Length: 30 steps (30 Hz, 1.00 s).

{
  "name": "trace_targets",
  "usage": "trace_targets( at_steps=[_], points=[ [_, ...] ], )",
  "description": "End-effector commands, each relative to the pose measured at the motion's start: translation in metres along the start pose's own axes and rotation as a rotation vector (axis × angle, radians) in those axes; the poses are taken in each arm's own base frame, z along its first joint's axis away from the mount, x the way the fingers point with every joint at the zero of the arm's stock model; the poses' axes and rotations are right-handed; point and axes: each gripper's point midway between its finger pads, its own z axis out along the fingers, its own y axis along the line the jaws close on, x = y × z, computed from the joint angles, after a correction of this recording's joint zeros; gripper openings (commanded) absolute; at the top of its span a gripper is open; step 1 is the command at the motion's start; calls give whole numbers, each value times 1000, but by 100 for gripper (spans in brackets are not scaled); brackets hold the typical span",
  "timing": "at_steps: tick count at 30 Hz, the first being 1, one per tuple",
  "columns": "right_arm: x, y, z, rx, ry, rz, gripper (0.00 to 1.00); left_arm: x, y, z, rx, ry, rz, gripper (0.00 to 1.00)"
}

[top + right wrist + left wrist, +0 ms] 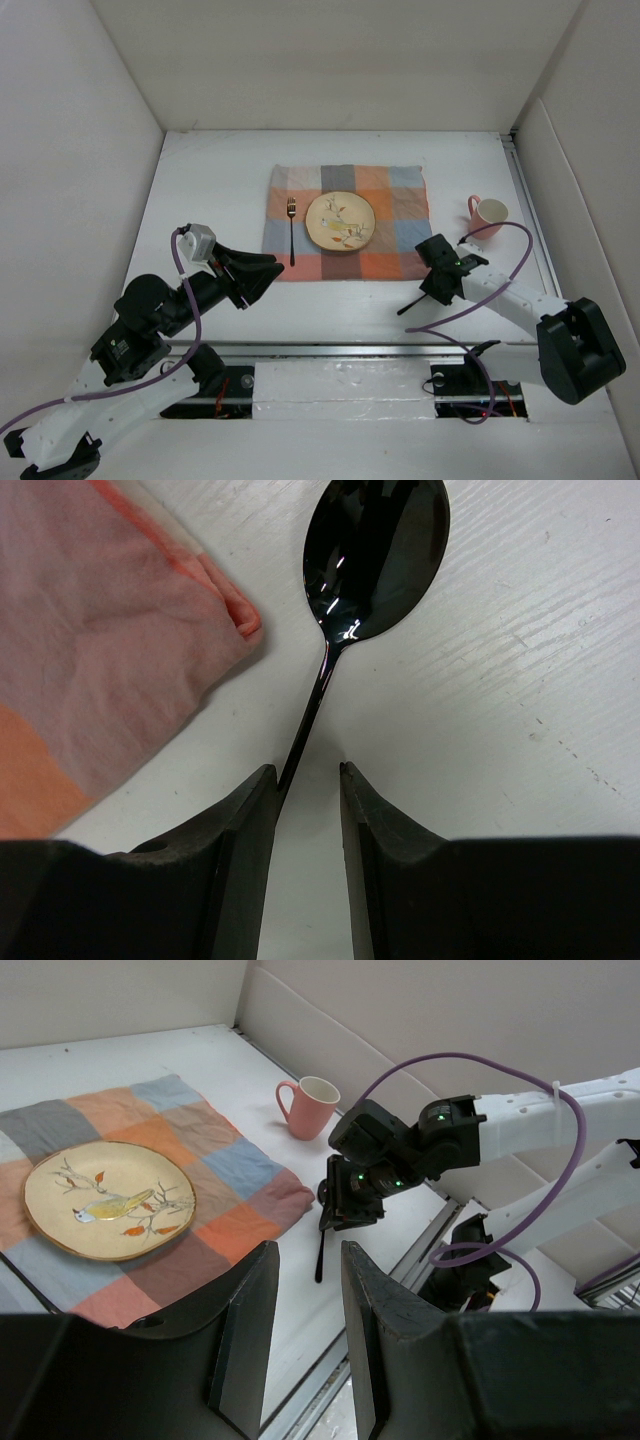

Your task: Set the dinner table for one person

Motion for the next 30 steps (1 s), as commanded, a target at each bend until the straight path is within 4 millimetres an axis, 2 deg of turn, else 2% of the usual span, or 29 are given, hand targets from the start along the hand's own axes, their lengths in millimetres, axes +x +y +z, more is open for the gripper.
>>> trace_targets(
  at_steps=[1, 8, 13, 15, 22, 26, 27, 30],
  points=[
    [-24, 18, -4, -18, -81, 81, 37, -9, -5, -1, 24, -36, 14, 28],
    [-18, 29, -3, -36, -41, 112, 24, -11, -10, -4, 43, -43, 16, 28],
    [-13, 30, -1, 0, -17, 84, 23, -17, -8, -10, 29, -70, 24, 27],
    [-5, 40, -4, -42, 5, 82, 19, -18, -8, -11, 23, -76, 28, 27],
    [13, 46, -15, -104, 46, 83, 11, -17, -6, -9, 16, -71, 31, 27],
    [30, 41, -25, -137, 76, 76, 8, -16, -6, -8, 16, -67, 31, 27],
    [32, 47, -32, -183, 76, 72, 8, -15, -6, -8, 15, -65, 31, 27],
    [34, 45, -32, -196, 81, 81, 16, -15, -6, -7, 14, -63, 31, 27]
  ],
)
